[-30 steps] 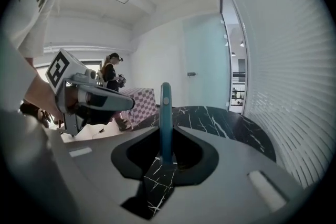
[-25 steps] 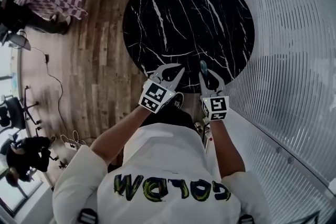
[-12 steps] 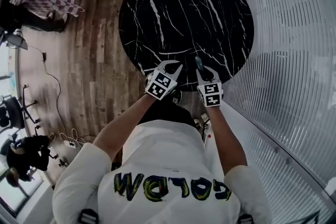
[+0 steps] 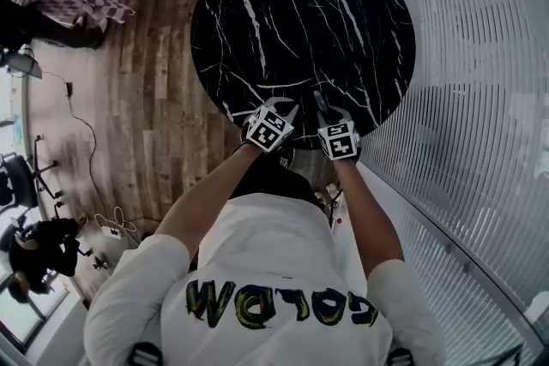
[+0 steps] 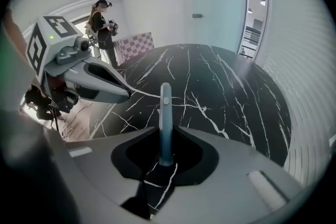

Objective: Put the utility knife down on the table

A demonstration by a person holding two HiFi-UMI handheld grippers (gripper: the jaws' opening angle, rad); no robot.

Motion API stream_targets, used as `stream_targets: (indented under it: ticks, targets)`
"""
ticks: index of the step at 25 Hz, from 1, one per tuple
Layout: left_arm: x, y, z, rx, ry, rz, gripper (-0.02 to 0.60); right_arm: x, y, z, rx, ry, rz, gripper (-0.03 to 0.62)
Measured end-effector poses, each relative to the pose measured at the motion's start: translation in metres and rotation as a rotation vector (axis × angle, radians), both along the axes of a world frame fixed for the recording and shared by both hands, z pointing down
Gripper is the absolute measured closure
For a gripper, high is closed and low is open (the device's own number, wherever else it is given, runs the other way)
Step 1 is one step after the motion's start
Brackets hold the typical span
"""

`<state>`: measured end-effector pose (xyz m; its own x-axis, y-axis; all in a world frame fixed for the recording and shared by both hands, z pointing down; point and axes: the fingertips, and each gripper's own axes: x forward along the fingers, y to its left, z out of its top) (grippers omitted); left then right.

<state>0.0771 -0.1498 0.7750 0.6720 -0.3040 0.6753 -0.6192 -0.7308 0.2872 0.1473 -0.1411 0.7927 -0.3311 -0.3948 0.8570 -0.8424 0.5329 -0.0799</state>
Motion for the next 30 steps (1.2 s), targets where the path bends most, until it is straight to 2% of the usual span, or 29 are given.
stream_targets:
  ticks: [8, 19, 30]
  targets:
    - [0.002, -0.002, 0.028, -0.060, -0.054, 0.010, 0.577, 0.000, -0.003, 0.021, -0.089, 0.032, -0.023, 0.520]
    - [-0.003, -0.008, 0.045, -0.093, -0.074, 0.005, 0.577, -0.002, 0.001, 0.036, -0.161, 0.106, -0.066, 0.520]
    - [-0.002, -0.007, 0.050, -0.096, -0.092, 0.014, 0.577, -0.002, 0.000, 0.036, -0.160, 0.123, -0.078, 0.516]
